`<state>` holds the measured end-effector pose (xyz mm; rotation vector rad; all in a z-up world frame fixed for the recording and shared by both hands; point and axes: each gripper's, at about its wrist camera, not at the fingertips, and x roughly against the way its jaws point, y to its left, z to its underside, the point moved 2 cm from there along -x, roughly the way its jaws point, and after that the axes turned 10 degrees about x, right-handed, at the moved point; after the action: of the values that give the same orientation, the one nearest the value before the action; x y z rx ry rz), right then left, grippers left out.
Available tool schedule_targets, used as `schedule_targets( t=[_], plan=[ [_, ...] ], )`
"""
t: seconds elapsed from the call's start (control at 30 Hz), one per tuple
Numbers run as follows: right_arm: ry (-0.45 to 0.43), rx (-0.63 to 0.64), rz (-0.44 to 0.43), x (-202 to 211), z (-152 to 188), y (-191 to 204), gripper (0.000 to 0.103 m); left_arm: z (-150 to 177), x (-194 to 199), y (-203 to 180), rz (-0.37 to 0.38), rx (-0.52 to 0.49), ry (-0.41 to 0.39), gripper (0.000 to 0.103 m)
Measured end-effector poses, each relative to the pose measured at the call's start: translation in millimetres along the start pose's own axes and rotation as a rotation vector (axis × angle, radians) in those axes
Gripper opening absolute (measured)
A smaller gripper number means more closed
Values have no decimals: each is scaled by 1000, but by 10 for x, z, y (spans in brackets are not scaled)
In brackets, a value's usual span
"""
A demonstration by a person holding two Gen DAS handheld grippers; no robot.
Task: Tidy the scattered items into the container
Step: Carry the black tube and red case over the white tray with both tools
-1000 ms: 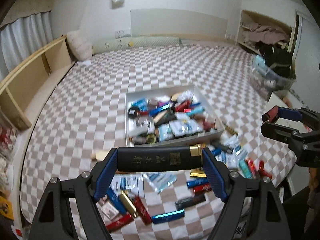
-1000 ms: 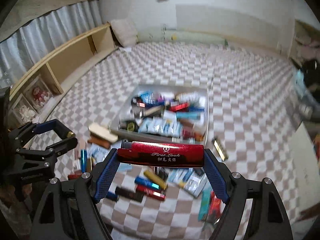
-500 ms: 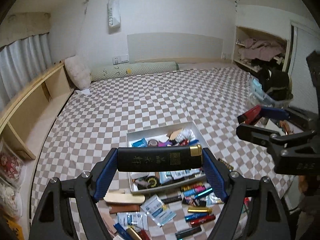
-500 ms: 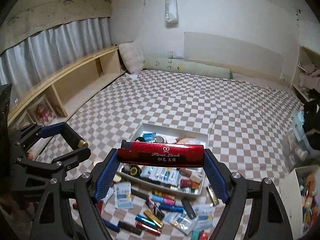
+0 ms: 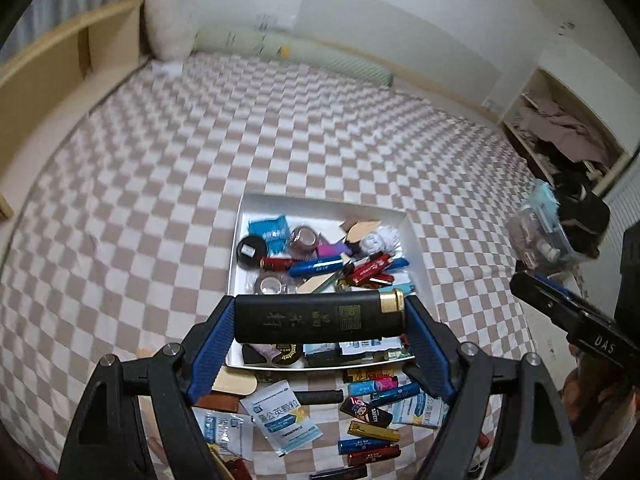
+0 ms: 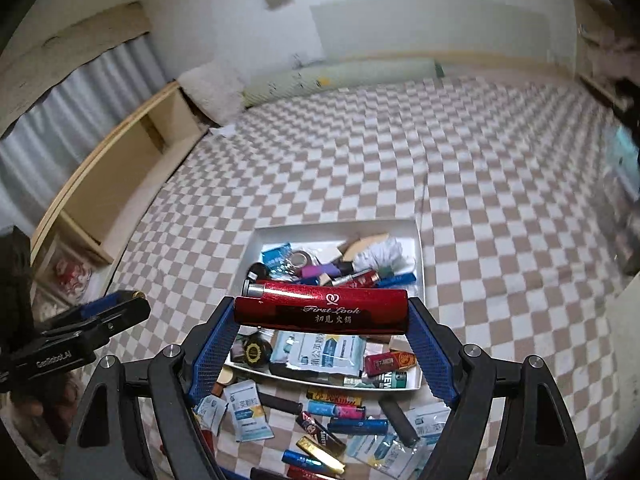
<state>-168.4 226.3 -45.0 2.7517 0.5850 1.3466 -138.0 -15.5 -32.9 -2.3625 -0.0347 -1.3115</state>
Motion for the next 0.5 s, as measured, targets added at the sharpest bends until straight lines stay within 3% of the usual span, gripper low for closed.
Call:
schedule_targets(
  t=[0.2,0.5],
  plan=[
    [80,-67,-7,-447,0,-218,83,-46,-460,112,-5,85,96,82],
    [173,-155,-4,-1110,5,-488,83,-196,-917,305,-16,190,156,82]
  ],
)
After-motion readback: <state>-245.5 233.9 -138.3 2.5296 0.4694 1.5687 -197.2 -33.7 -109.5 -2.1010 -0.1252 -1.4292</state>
